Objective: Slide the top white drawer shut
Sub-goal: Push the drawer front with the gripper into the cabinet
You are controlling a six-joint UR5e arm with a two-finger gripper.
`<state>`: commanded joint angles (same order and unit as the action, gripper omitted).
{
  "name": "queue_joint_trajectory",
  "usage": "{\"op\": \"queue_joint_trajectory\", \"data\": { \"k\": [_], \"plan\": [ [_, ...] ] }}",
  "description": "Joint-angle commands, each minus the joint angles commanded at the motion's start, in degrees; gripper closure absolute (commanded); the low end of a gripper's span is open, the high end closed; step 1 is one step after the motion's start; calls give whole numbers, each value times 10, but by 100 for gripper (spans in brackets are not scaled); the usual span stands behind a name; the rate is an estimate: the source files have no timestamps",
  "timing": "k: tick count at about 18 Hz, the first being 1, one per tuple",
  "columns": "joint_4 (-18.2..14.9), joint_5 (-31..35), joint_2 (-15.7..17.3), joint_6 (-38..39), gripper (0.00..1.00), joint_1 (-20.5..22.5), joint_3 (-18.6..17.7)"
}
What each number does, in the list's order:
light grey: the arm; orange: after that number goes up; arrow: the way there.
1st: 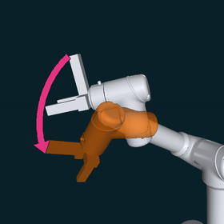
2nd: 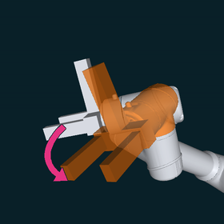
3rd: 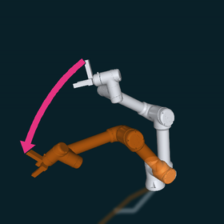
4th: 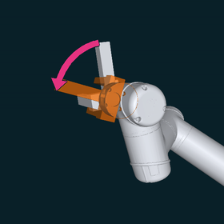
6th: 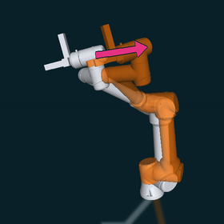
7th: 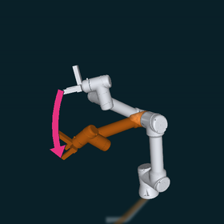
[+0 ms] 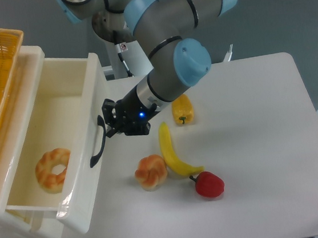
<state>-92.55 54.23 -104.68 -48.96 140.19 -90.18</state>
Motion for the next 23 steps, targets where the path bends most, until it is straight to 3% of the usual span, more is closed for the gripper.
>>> {"op": "queue_joint_trajectory", "data": {
  "k": [23],
  "plan": [
    [9,5,-2,39,100,-62,-11]
  ]
}}
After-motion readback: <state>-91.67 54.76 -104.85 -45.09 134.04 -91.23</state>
